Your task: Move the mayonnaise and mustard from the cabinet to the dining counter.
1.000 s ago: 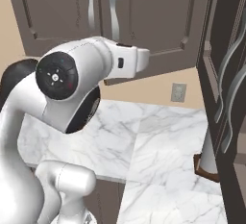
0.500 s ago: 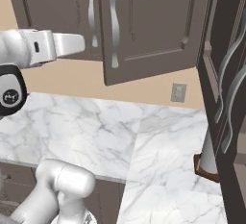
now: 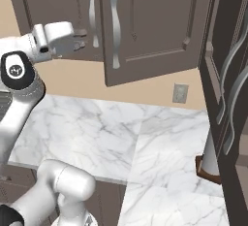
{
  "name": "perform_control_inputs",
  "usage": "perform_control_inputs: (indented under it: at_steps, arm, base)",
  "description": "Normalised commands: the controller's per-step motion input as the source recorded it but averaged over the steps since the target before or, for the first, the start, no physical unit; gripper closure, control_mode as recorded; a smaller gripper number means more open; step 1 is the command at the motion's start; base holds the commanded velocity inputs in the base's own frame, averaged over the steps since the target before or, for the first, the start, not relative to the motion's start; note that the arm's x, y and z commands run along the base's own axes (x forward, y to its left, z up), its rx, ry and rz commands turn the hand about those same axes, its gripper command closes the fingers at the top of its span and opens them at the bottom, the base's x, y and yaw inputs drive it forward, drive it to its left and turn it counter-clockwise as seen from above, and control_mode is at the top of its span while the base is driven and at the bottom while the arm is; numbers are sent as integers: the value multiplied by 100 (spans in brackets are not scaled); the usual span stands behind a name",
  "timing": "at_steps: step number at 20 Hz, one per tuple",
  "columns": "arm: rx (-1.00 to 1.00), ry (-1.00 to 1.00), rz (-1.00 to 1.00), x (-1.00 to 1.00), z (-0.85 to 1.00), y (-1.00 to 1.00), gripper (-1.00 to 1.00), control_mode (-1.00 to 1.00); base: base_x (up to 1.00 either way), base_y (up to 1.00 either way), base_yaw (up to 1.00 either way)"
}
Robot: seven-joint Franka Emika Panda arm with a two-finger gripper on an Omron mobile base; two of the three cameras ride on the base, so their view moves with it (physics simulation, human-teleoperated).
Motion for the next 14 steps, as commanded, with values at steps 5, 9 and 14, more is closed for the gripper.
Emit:
perform_control_inputs:
  at_steps: [5, 9, 14]
  arm:
    - [-23, 22, -36, 49, 1, -42, -100, -100]
    - [-8, 21, -33, 17, 3, -44, -100, -100]
    - [-4, 14, -28, 9, 0, -30, -100, -100]
  base:
    - [0, 0, 0]
    - [0, 0, 0]
    - [0, 0, 0]
